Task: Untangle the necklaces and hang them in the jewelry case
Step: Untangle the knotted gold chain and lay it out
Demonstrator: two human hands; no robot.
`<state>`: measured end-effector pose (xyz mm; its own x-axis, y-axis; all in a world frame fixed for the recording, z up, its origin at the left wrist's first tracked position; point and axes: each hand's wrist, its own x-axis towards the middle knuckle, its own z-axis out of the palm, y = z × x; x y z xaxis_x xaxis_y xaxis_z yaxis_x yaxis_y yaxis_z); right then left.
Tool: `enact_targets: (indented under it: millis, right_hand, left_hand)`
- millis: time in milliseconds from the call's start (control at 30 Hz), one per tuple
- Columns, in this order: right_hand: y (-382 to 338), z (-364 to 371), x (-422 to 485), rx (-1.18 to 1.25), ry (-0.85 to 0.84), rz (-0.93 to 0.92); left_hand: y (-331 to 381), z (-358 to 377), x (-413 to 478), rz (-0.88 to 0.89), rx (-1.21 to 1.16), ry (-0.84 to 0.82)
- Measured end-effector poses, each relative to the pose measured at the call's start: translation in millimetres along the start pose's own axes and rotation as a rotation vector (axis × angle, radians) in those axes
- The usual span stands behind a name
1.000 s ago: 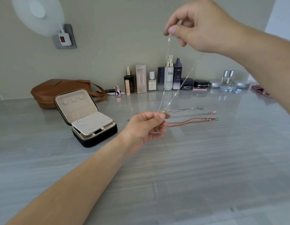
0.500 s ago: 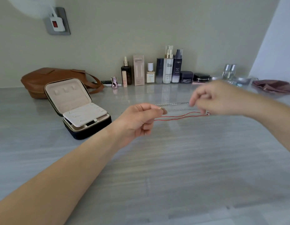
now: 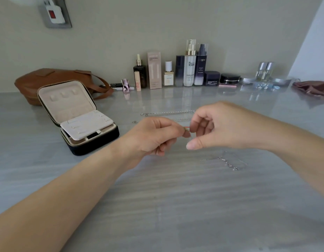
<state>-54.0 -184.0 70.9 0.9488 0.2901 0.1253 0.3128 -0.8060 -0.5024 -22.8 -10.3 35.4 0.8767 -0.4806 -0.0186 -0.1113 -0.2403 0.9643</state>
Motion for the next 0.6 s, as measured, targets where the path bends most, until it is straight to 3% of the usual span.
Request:
enact_targets:
  millis: [200, 600]
  right_hand:
    - [13, 11, 10, 0.027, 0.081, -0.060]
    - [12, 14, 0, 0.658, 0.139, 0.068]
  left_hand:
    - [-1, -5, 2, 0.004, 0.139, 0.102]
    - [10, 0, -5, 0.159, 0.154, 0.046]
